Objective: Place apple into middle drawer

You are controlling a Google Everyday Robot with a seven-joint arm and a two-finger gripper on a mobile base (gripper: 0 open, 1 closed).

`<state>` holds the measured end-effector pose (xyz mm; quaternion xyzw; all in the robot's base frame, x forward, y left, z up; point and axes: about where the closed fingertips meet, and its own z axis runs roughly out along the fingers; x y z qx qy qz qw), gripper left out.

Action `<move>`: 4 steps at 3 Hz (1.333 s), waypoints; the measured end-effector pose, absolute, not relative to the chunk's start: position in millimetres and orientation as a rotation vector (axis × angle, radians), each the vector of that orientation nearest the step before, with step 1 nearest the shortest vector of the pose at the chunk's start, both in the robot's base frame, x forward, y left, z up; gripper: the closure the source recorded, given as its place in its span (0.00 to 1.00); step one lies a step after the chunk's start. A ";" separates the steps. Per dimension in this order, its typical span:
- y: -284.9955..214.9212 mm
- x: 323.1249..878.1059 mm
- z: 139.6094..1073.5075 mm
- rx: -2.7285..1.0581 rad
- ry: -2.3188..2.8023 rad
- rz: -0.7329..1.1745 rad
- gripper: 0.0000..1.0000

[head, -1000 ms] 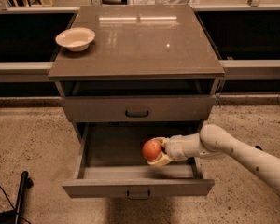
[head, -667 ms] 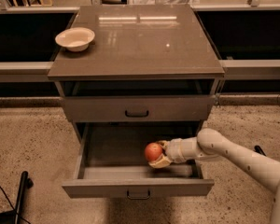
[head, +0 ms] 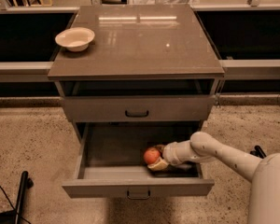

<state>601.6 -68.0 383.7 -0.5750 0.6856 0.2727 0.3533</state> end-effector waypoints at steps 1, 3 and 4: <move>-61.9 603.1 382.4 -1.517 1.768 0.729 0.51; -61.4 603.0 382.4 -1.518 1.767 0.730 0.05; -61.3 602.9 382.3 -1.518 1.767 0.731 0.00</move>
Offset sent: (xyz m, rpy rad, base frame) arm 0.0013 0.0051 -0.0011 -0.0035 0.0120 0.0249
